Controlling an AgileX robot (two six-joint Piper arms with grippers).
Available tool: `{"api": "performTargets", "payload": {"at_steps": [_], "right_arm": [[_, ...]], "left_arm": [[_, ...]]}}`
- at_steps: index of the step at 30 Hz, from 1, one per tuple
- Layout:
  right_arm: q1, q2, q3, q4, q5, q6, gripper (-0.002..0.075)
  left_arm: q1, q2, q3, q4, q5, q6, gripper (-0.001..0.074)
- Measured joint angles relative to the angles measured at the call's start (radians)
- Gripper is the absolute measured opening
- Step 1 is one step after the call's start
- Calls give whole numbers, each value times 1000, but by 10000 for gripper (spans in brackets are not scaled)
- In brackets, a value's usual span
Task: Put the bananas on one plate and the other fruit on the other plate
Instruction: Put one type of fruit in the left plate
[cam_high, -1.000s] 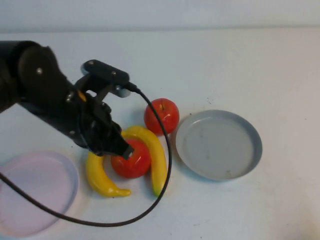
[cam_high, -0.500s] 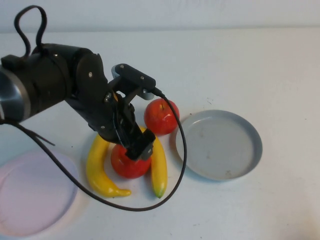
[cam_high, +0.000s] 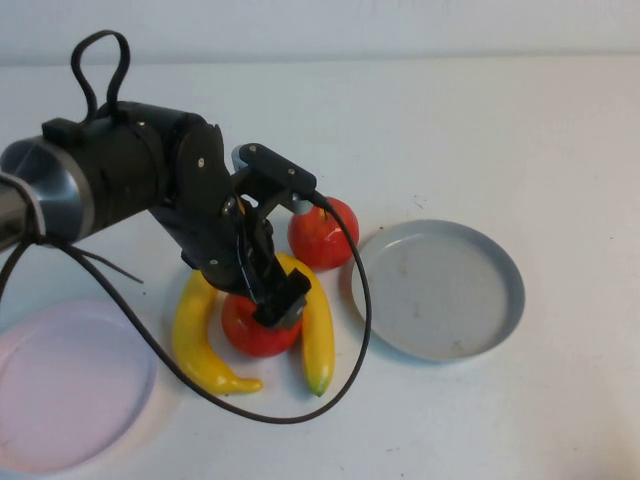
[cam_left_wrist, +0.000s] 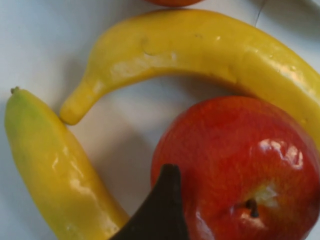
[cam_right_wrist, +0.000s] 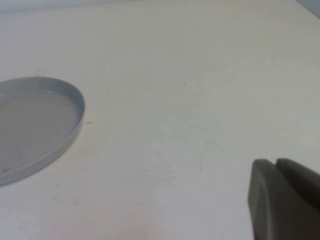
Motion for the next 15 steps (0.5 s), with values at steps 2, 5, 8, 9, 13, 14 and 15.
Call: {"api": "performTargets", "payload": {"at_steps": [2,5,8,9,13,14,15], "right_arm": [[0,0,0,0,0,0,-15],[0,0,0,0,0,0,-15],[0,0,0,0,0,0,-15],[0,0,0,0,0,0,-15],[0,0,0,0,0,0,-15],[0,0,0,0,0,0,-15],[0,0,0,0,0,0,-15]], "left_arm": [[0,9,0,1,0,0,668],[0,26,0,13,-2,0,668],[0,45,-5,23,-8,0,668],[0,47,-7,23,-9,0,668],[-2,47,-9,23,-12,-5,667],[-2,47,-9,23,-12,-5,662],[-2,47,-9,23,-12,-5,654]]}}
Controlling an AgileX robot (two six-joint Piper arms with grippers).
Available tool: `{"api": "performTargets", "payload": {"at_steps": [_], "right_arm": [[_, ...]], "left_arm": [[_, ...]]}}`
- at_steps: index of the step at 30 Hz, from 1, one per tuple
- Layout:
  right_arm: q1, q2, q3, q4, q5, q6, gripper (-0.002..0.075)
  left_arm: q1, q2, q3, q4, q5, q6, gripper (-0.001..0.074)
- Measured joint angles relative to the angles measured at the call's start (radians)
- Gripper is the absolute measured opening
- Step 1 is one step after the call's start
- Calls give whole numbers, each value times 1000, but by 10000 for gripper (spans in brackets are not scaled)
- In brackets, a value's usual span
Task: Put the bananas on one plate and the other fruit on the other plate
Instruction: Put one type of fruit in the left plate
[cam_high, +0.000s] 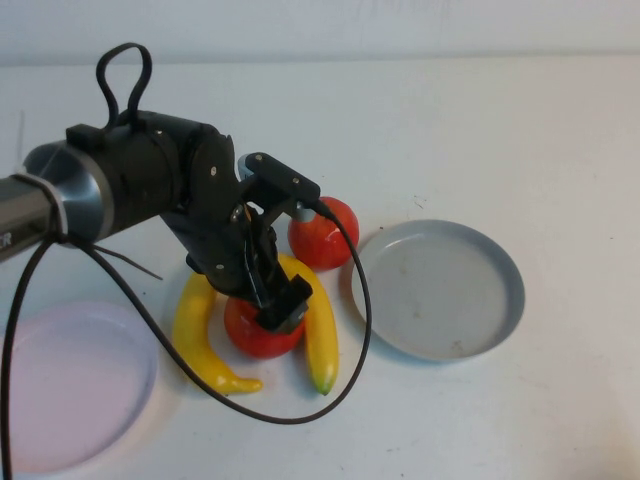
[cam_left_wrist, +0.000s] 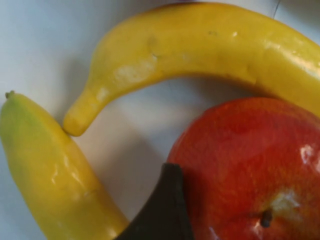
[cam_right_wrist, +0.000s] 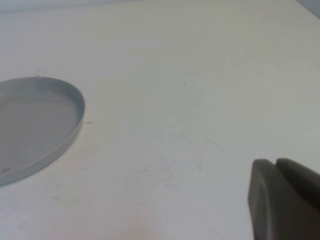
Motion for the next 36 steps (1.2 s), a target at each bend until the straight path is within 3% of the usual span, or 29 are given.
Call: {"api": "performTargets", "payload": {"at_steps": [4,21,36], "right_arm": [[0,0,0,0,0,0,-15],[0,0,0,0,0,0,-15],[0,0,0,0,0,0,-15]], "left_arm": [[0,0,0,2,0,-4,582],[0,13,-226,15,325,-155,582],[7,11,-228,45,358,-232,582]]}}
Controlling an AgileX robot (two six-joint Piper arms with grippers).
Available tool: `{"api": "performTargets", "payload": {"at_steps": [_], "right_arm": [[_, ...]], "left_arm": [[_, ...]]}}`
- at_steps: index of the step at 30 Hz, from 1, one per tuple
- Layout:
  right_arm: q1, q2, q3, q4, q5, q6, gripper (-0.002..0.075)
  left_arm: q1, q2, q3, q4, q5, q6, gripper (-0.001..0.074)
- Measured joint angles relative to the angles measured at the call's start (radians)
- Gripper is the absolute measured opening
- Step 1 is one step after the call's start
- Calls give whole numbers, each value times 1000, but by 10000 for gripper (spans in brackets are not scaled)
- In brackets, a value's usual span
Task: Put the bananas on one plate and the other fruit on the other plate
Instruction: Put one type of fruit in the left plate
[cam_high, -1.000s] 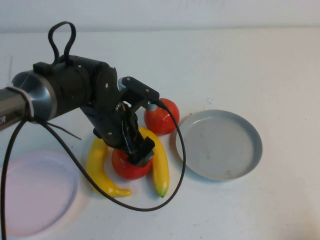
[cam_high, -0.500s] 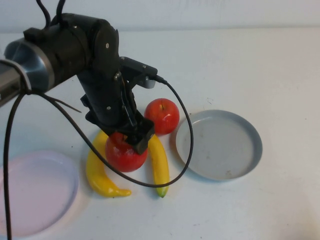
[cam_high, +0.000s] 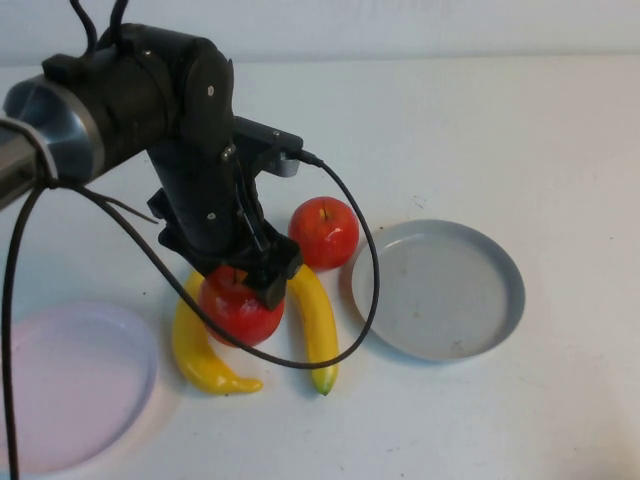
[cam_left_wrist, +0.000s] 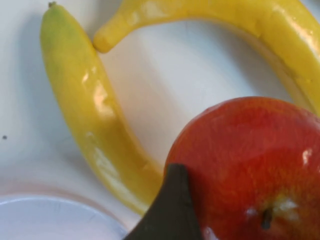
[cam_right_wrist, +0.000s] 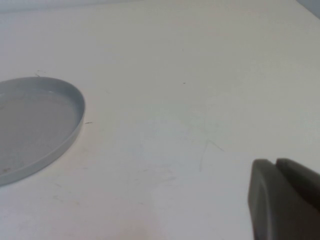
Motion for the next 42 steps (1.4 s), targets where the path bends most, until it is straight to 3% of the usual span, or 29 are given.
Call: {"api": "performTargets", "payload": {"at_steps": [7,12,19,24,28,38,42], "right_arm": [[0,0,0,0,0,0,-15],[0,0,0,0,0,0,-15],[0,0,0,0,0,0,-15],[0,0,0,0,0,0,-15],[0,0,0,0,0,0,-15],[0,0,0,0,0,0,-15],[0,0,0,0,0,0,-15]], "left_arm": [[118,-103,127,11,-2,-8,582],[223,-185,317,72,-6,-20,581],[318,-220,458,131,-189,-26,581],[326,-213,465,127,-233,-12,584],[326,-212,465,124,-273,-5,664],[322,-283,455,137,-305,-64,668],[283,-339,410,147,-326,-82,668]]}}
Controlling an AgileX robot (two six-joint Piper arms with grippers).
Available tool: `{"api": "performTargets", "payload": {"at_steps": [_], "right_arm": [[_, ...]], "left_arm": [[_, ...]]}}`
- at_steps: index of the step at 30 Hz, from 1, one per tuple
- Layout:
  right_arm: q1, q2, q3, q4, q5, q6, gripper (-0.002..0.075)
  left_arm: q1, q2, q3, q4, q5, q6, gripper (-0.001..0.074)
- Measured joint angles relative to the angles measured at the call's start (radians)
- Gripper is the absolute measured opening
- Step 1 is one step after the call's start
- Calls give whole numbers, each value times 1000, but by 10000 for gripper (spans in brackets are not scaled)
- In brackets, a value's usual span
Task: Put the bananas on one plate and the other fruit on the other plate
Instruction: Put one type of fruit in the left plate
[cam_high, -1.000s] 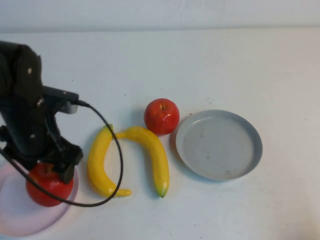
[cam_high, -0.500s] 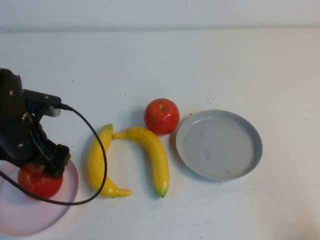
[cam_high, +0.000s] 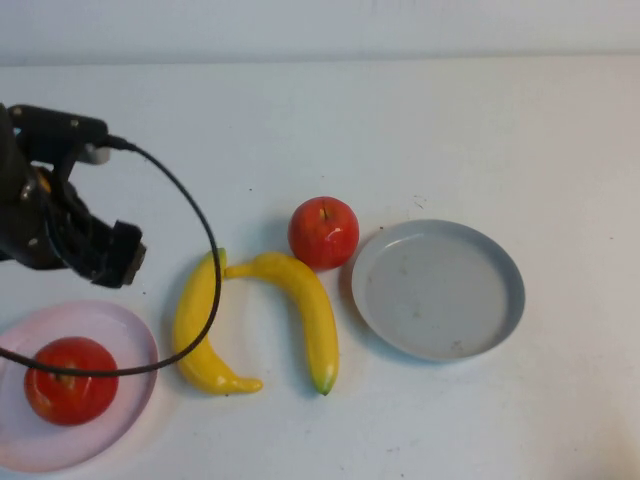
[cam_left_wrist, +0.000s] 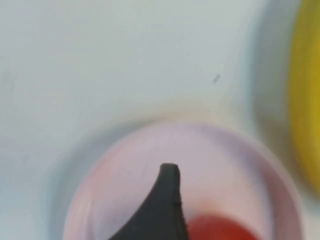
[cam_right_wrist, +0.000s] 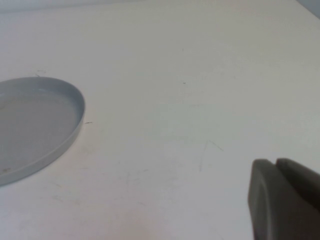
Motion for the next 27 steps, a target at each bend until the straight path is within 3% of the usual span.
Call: {"api": "performTargets", "payload": {"at_steps": [5,11,18,27], "right_arm": [[0,0,0,0,0,0,-15],[0,0,0,0,0,0,-15],[0,0,0,0,0,0,-15],[0,0,0,0,0,0,-15]], "left_arm": [[-116,25,-54,-46,-111,65,669],[-243,203,-185,-154,-187,203,669],[-280,410,-393,-244,-190,314,669],[-299,502,-503,-263,-187,371,669]]}}
